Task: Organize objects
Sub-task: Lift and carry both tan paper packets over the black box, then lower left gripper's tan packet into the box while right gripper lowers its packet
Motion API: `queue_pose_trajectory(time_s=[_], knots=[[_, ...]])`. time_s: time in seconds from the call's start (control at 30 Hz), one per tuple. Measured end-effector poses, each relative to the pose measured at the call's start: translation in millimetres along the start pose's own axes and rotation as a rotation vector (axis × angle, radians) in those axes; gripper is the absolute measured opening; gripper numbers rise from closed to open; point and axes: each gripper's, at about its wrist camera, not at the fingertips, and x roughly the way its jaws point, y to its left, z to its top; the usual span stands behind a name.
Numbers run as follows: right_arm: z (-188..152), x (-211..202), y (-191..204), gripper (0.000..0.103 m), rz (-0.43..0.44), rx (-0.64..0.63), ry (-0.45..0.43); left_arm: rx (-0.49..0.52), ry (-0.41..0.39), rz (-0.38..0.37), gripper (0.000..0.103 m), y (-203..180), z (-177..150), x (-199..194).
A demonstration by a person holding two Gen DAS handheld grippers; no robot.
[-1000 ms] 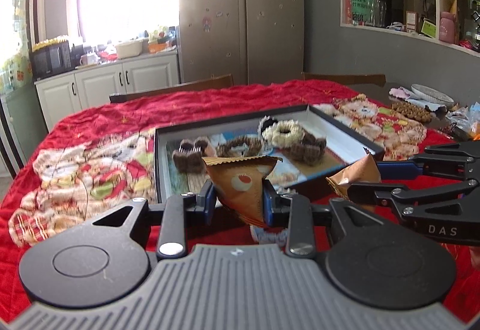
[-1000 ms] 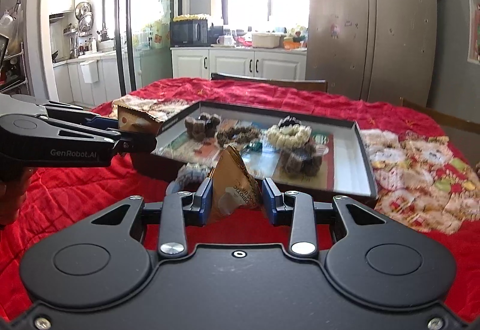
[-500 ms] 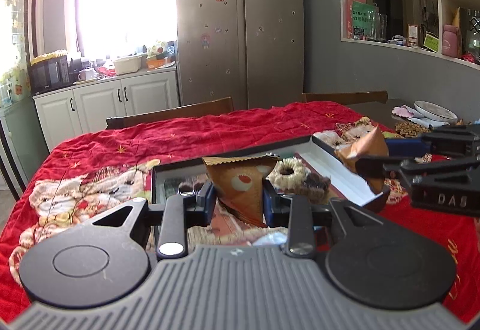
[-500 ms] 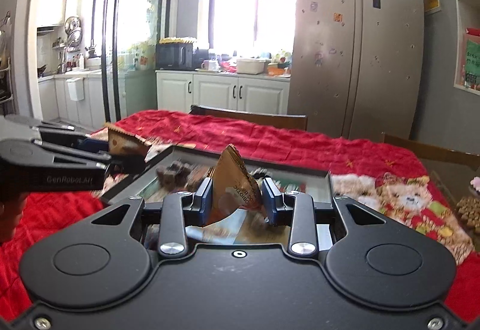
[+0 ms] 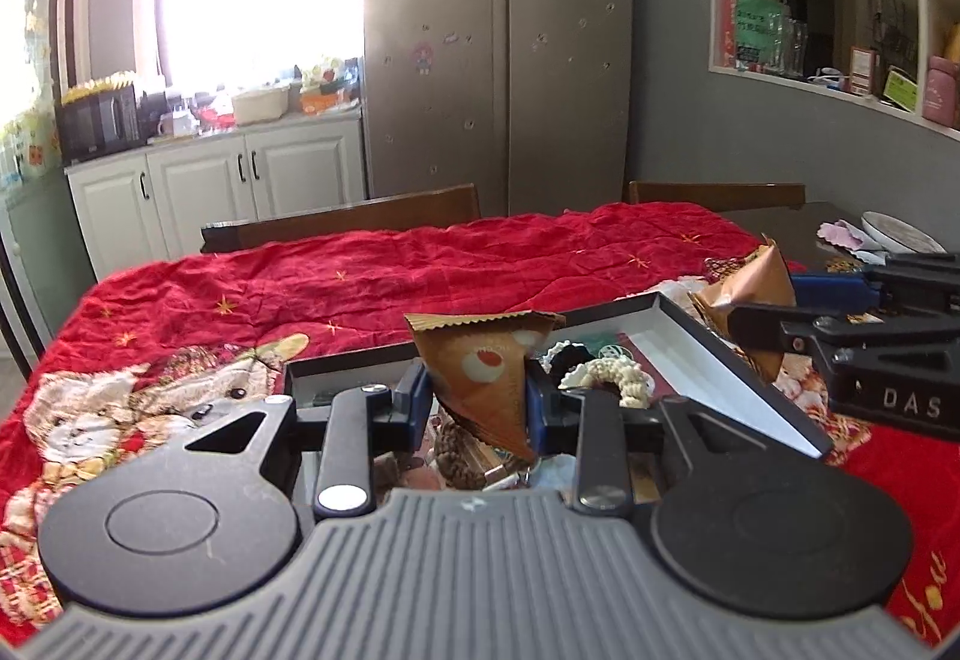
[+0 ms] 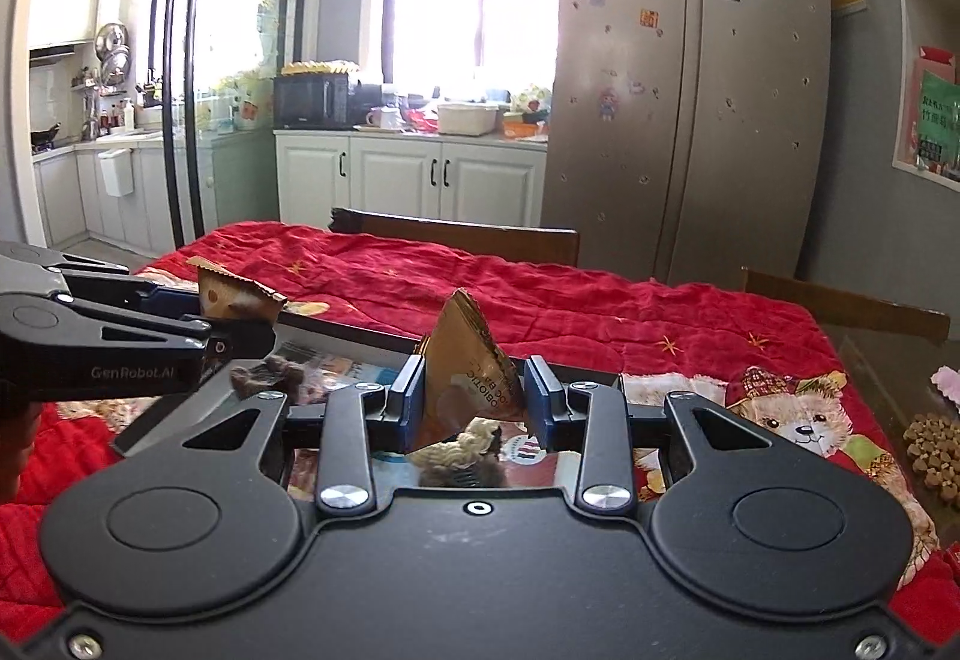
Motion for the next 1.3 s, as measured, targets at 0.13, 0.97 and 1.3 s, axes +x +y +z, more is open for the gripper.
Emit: queue_pose_trajectory(time_s=[0.13, 0.97, 1.3], knots=[[0.0, 22.7, -9.3, 0.033, -0.016, 0.027, 0.019, -0.014, 0.029, 0.011, 0.035, 0.5, 4.0, 23.2], [-21.6, 117.0, -46.2, 0.033, -0.063, 0.129, 0.102, -0.055, 0.123, 0.042, 0.035, 8.4, -1.5, 102.7], [-31.7, 135.8, -50.9, 0.034, -0.067, 0.145, 0.133, -0.057, 0.174, 0.036, 0.036, 9.7, -8.1, 118.6]])
